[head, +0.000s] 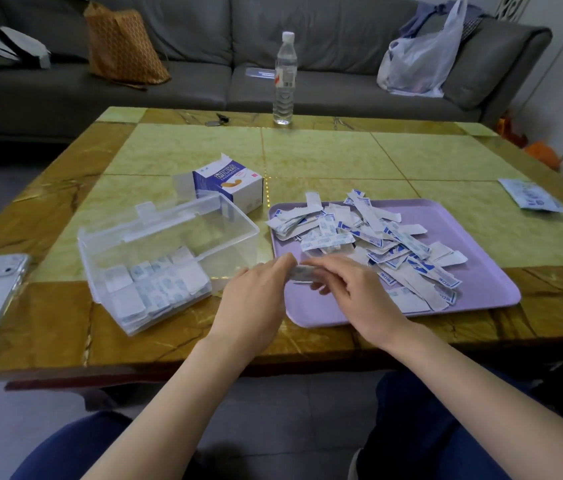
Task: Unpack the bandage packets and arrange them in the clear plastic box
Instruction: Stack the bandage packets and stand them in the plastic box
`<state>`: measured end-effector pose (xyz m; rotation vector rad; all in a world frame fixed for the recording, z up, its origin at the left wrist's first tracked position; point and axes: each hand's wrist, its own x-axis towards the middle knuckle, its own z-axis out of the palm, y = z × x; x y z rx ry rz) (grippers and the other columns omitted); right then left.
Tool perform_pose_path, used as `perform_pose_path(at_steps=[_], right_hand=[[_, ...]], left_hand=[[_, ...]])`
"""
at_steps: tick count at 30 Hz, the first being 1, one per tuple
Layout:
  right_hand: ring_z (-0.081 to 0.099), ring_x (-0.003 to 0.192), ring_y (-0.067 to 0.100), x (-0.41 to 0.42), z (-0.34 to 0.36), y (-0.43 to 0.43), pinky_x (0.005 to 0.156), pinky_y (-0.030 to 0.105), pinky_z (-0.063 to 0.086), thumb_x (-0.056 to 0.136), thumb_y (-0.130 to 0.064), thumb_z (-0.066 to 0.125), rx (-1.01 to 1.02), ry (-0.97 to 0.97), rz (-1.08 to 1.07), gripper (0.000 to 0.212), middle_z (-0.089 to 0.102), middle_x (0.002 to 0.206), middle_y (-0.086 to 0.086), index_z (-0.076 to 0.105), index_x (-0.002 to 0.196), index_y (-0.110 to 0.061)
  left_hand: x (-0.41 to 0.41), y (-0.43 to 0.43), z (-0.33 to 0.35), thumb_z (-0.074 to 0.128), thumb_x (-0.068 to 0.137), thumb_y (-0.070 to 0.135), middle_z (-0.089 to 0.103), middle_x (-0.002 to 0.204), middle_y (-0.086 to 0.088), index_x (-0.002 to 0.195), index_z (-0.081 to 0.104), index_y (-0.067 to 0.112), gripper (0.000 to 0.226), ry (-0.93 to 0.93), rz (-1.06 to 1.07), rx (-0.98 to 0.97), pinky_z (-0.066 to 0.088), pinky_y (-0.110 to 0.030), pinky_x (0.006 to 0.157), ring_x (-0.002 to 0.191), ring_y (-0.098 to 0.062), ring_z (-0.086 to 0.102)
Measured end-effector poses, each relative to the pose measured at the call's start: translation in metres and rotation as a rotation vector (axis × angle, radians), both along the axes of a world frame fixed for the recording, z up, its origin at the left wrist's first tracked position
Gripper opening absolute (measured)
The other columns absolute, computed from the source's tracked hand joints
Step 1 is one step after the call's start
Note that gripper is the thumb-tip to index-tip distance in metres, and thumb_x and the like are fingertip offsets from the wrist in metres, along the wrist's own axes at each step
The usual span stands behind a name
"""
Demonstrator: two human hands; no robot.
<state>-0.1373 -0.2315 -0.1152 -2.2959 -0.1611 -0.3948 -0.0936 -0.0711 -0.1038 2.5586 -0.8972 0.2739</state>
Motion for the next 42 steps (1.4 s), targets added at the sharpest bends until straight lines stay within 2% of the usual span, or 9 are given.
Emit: perform_pose_path(at_steps=[6,10,14,22,26,28,32,36,42], right_hand=[[0.067,0.078,0.007,0.004,0.021,0.025,0.076,0.026,0.052,0.089,-0.013,0.061,-0.047,0.008,0.022,0.026,0.073,0.083,-0.002,0.068,0.113,-0.021],[0.063,0.077,-0.01,0.011,0.038,0.051,0.071,0.006,0.044,0.084,-0.012,0.066,-0.021,0.01,0.095,0.025,0.071,0.086,-0.013,0.069,0.107,-0.021],[0.06,0.075,-0.014,0.02,0.052,0.076,0.071,0.005,0.042,0.082,-0.008,0.067,-0.019,-0.112,0.135,0.026,0.065,0.081,-0.025,0.069,0.105,-0.019],[0.066,0.076,0.009,0.038,0.071,0.124,0.068,0.022,0.05,0.082,-0.017,0.069,-0.028,-0.146,0.152,0.02,0.072,0.085,-0.011,0.073,0.102,-0.015],[0.065,0.071,0.031,0.054,0.078,0.136,0.064,0.04,0.05,0.084,-0.018,0.068,-0.065,-0.102,0.184,0.015,0.071,0.08,0.014,0.075,0.097,-0.018],[0.064,0.059,0.019,0.063,0.081,0.135,0.059,0.034,0.048,0.084,-0.017,0.068,-0.113,-0.104,0.178,0.01,0.071,0.073,0.015,0.076,0.089,-0.014],[0.028,0.051,0.005,0.094,0.085,0.118,0.052,0.022,0.027,0.085,-0.017,0.066,-0.287,0.001,0.065,0.029,0.044,0.051,0.017,0.065,0.058,-0.006],[0.052,0.06,0.017,0.128,0.075,0.111,0.058,0.024,0.037,0.083,-0.016,0.066,-0.516,0.246,-0.042,0.019,0.065,0.064,0.006,0.072,0.073,-0.001],[0.065,0.086,0.025,0.161,0.05,0.12,0.077,0.034,0.055,0.082,-0.013,0.062,-0.708,0.446,-0.112,0.014,0.067,0.096,0.011,0.068,0.085,0.0]], left_hand=[[-0.003,0.035,0.017,0.044,0.087,0.002,0.047,0.076,0.004,0.1,0.041,0.016,0.019,-0.035,0.098,-0.142,0.014,-0.029,0.059,0.072,-0.026,0.047],[0.002,0.063,0.022,0.055,0.077,-0.007,0.055,0.07,0.002,0.092,0.046,0.016,0.029,-0.096,0.107,-0.235,0.013,-0.029,0.056,0.065,-0.017,0.043],[0.005,0.089,0.03,0.052,0.084,-0.005,0.052,0.07,0.007,0.095,0.046,0.018,0.026,-0.097,0.124,-0.346,0.021,-0.023,0.053,0.069,-0.014,0.038],[0.009,0.12,0.034,0.036,0.094,0.015,0.05,0.071,-0.001,0.095,0.045,0.018,0.01,-0.136,0.167,-0.477,0.026,-0.027,0.062,0.068,-0.025,0.045],[0.012,0.126,0.035,0.04,0.098,0.016,0.045,0.081,0.007,0.097,0.033,0.022,0.009,-0.076,0.246,-0.594,0.022,-0.025,0.063,0.074,-0.019,0.042],[0.014,0.126,0.032,0.048,0.096,0.019,0.043,0.088,0.007,0.104,0.033,0.018,0.017,-0.023,0.306,-0.625,0.027,-0.024,0.071,0.08,-0.016,0.042],[0.02,0.131,0.028,0.05,0.095,0.024,0.047,0.103,0.003,0.118,0.038,0.013,0.028,0.1,0.329,-0.416,0.035,-0.028,0.084,0.09,-0.015,0.045],[0.023,0.129,0.024,0.044,0.096,0.033,0.053,0.105,0.007,0.108,0.05,0.023,0.017,0.067,0.229,-0.104,0.035,-0.027,0.086,0.098,-0.015,0.05],[0.022,0.126,0.022,0.045,0.096,0.031,0.056,0.103,0.01,0.107,0.054,0.025,0.015,0.095,0.211,-0.085,0.036,-0.028,0.087,0.093,-0.013,0.053]])
